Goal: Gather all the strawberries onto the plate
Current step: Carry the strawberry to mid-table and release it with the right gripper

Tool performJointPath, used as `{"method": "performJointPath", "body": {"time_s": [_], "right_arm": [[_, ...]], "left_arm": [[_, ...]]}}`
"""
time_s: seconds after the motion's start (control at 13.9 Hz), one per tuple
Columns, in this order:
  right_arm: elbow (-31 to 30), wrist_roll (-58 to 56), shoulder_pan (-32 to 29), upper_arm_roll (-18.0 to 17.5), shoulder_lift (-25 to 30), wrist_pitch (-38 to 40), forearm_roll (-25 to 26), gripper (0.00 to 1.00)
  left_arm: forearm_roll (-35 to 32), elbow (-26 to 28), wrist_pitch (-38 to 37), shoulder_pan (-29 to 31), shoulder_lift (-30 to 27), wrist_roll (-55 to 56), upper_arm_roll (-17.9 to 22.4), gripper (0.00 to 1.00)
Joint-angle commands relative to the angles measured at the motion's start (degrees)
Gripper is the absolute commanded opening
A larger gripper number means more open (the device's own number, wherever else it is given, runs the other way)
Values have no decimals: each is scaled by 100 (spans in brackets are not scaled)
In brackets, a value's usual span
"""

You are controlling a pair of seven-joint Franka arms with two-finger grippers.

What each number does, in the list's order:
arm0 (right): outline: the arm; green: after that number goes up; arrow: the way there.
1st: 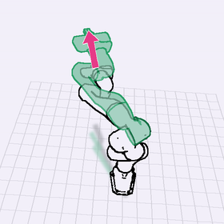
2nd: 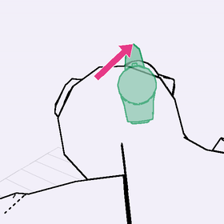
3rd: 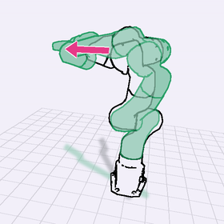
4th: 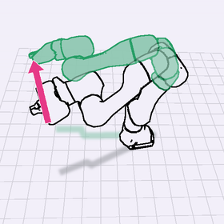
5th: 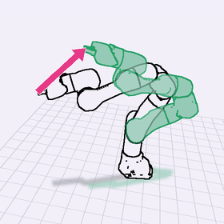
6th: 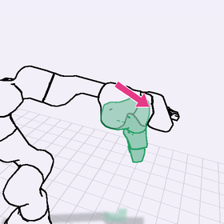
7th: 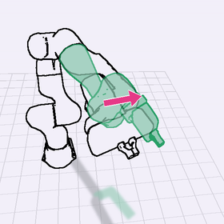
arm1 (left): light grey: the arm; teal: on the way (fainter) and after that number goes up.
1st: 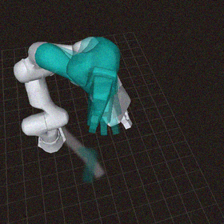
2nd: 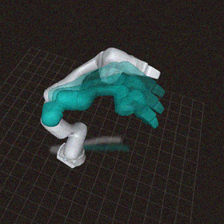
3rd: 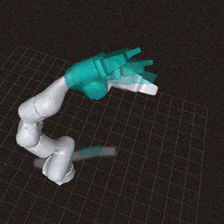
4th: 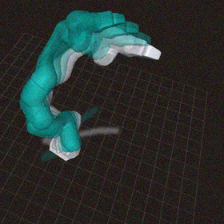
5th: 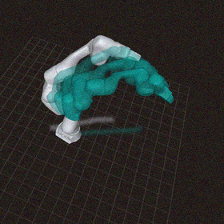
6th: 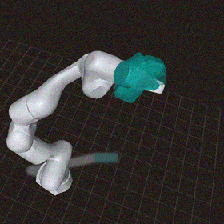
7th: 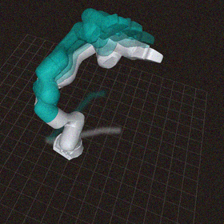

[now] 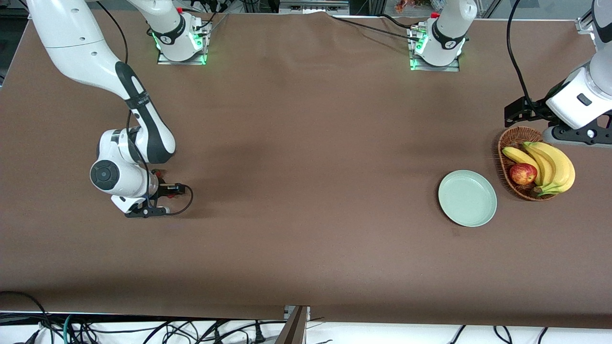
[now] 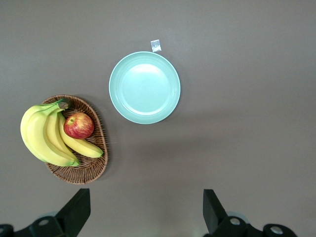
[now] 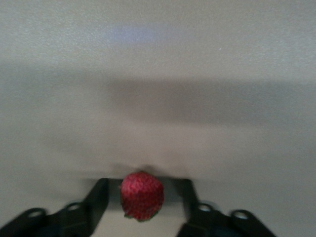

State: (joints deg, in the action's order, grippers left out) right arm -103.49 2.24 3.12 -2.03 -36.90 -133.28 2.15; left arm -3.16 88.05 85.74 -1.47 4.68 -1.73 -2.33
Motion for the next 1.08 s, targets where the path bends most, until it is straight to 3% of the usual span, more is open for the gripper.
{"method": "performJointPath", "body": {"time_s": [0.0,0.22,0.43,0.79,1.01], "right_arm": [[-67,-66,4,-35,174,109,101,0],[486,66,345,-306,183,442,75,0],[960,1537,1161,-386,35,399,75,0],[2488,4394,2937,-378,-931,356,75,0],[3010,5092,3597,-378,-1389,164,75,0]], "left_arm": [[-53,-192,-110,24,85,-99,-13,100],[-53,-192,-110,24,85,-99,-13,100],[-53,-192,-110,15,85,-99,-13,100],[-53,-192,-110,24,85,-99,-13,100],[-53,-192,-110,15,94,-99,-22,100]]}}
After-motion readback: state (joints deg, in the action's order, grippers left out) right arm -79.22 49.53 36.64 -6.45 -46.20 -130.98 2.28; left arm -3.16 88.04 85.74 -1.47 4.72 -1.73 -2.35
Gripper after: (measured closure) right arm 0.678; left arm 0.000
